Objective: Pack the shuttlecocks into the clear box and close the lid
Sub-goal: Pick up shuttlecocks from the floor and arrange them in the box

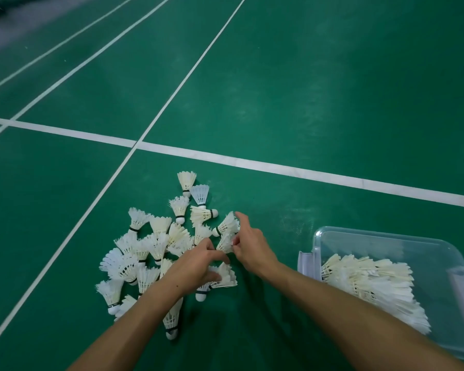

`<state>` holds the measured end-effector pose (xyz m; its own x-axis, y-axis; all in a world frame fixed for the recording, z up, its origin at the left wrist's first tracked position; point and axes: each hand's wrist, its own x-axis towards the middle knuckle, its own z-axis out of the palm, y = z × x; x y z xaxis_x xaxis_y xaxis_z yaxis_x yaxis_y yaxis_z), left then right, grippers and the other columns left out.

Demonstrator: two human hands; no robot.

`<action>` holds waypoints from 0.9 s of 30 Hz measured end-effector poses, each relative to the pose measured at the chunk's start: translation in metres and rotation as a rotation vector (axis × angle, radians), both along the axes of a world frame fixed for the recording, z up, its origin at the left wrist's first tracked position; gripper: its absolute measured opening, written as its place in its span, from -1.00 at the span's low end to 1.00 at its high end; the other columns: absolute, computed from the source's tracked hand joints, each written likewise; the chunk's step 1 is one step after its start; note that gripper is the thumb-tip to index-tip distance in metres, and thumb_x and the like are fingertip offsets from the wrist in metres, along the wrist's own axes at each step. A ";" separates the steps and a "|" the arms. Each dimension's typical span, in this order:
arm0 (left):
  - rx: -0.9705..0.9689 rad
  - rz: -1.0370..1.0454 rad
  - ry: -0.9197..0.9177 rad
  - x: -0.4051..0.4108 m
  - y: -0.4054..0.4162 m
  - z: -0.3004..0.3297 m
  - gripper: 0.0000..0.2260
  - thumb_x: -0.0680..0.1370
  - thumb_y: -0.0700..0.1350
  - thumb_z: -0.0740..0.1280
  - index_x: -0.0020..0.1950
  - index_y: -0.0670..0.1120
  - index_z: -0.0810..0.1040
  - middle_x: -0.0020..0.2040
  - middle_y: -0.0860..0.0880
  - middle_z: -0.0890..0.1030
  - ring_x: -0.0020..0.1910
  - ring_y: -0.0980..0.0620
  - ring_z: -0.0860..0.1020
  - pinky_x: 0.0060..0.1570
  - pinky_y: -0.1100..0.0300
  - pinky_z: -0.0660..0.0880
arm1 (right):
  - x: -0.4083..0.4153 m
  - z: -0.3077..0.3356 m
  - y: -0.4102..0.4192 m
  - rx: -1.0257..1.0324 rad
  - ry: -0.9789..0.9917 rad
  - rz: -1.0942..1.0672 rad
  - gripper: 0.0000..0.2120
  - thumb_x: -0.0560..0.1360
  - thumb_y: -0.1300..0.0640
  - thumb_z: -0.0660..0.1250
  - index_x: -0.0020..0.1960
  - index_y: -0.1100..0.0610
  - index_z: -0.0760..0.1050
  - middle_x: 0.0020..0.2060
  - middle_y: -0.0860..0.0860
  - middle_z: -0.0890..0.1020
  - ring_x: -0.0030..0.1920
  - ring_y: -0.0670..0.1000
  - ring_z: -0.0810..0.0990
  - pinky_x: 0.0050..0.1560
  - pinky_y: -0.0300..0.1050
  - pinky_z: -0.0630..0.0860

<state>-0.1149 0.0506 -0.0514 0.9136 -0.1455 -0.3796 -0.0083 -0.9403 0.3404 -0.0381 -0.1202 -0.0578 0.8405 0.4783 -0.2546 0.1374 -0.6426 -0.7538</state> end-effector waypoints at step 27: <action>-0.637 0.082 -0.422 0.038 -0.153 0.129 -0.87 0.43 -0.04 0.57 -0.13 -0.04 0.67 0.02 0.07 0.73 -0.28 -0.30 0.52 -0.30 -0.09 0.57 | -0.017 0.127 -0.340 0.288 -0.041 -0.568 -0.40 0.50 0.28 0.55 0.45 0.02 0.42 -0.14 0.02 0.74 -0.10 0.05 0.71 0.06 0.00 0.66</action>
<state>-0.0764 -0.1023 0.0781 0.9799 -0.1445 0.1378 -0.1961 -0.5667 0.8002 -0.0549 -0.4602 0.0692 0.9895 0.0001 -0.1446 -0.1327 -0.3956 -0.9088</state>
